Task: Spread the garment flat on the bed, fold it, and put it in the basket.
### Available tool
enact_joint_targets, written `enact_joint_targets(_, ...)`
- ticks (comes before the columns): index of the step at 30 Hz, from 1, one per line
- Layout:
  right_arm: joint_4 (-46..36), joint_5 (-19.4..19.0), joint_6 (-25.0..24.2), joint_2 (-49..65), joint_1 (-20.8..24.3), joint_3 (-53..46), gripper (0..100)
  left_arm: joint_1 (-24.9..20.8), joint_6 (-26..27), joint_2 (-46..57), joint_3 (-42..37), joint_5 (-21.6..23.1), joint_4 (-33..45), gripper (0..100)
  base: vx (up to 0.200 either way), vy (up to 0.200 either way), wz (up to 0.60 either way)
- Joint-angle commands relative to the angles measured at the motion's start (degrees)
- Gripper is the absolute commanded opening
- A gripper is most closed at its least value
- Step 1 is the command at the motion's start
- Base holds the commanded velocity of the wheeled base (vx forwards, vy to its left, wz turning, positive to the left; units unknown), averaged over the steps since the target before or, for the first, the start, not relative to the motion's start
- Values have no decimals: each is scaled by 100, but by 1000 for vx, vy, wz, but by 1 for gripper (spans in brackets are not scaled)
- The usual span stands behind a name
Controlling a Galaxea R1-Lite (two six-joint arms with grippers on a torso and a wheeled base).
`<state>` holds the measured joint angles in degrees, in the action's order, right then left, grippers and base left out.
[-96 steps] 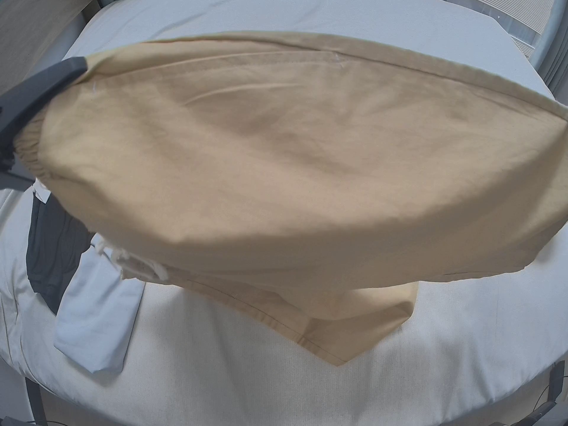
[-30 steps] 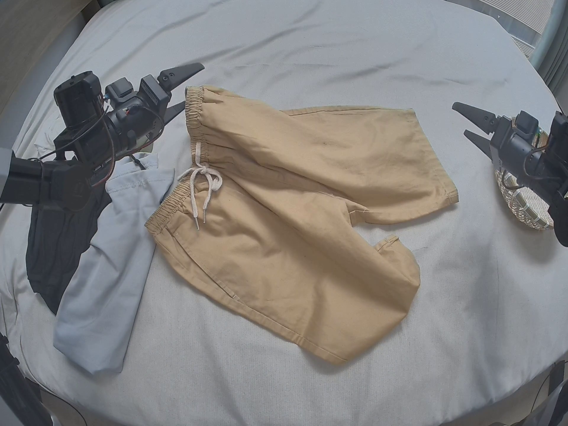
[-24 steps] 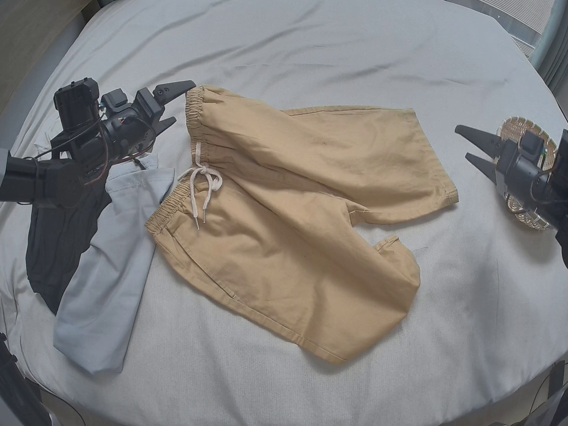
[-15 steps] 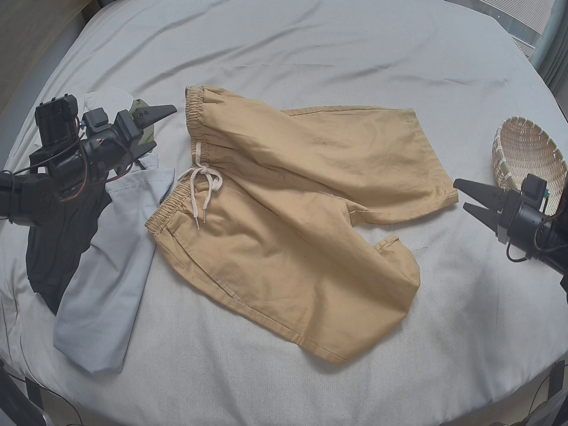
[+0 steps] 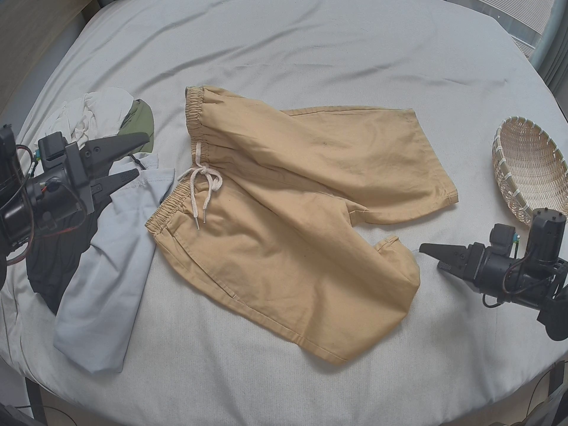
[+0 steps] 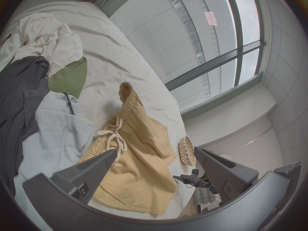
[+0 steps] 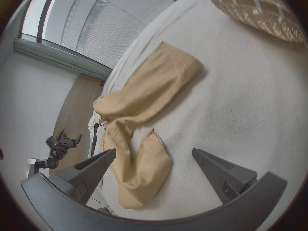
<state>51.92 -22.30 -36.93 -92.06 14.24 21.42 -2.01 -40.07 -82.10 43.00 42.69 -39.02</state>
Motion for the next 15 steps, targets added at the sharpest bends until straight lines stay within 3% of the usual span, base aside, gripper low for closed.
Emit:
enact_joint_targets(1, 20, 138, -315, -400, 325, 134, 100, -1, -1, 441, -230, 37, -9, 100, 0, 0, 0)
enact_joint_targets(4, -24, 322, -693, -400, 501, 301, 100, 8, -1, 494, -283, 37, -35, 100, 0, 0, 0)
enact_joint_targets(13, 29, 384, -772, -585, 536, 433, 100, 17, -1, 485, -380, 29, -106, 100, 0, 0, 0)
enact_joint_targets(14, 29, 384, -772, -585, 536, 433, 0, 17, 8, 485, -388, 29, -114, 100, 0, 0, 0)
enact_joint_targets(15, 29, 384, -790, -585, 527, 433, 0, 25, -1, 476, -432, 37, -158, 100, 0, 0, 0)
